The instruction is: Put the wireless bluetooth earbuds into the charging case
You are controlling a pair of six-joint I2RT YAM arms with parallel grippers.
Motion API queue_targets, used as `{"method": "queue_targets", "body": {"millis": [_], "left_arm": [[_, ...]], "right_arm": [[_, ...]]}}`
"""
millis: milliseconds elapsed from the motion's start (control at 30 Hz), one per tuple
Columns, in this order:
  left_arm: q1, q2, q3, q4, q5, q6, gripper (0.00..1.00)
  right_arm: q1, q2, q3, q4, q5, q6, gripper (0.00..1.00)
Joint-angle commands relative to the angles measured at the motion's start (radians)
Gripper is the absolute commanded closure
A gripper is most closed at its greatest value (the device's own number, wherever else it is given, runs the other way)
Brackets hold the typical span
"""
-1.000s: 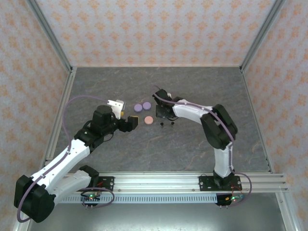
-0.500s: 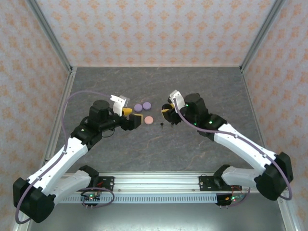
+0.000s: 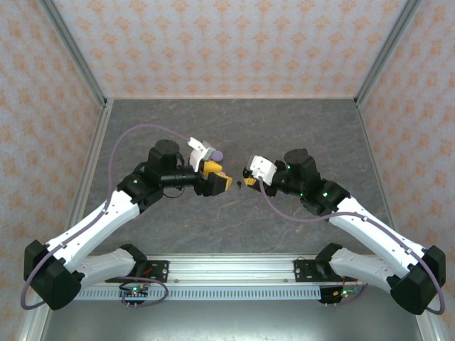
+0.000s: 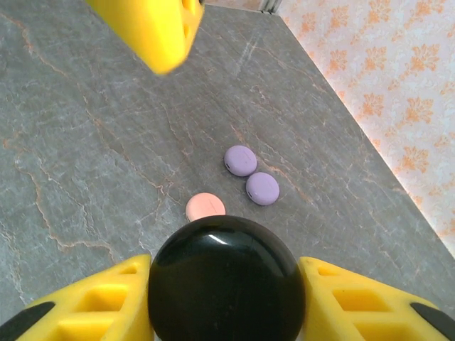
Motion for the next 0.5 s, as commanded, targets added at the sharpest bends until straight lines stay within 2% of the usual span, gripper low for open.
{"method": "queue_targets", "body": {"millis": [0, 467], "left_arm": [[-0.019, 0.034, 0.052, 0.03, 0.032, -0.007, 0.28], [-0.069, 0.171, 0.095, 0.119, 0.051, -0.088, 0.43]], "right_arm": [[0.007, -0.016, -0.014, 0.008, -0.028, -0.059, 0.56], [0.026, -0.016, -0.024, 0.032, -0.036, -0.11, 0.56]]}}
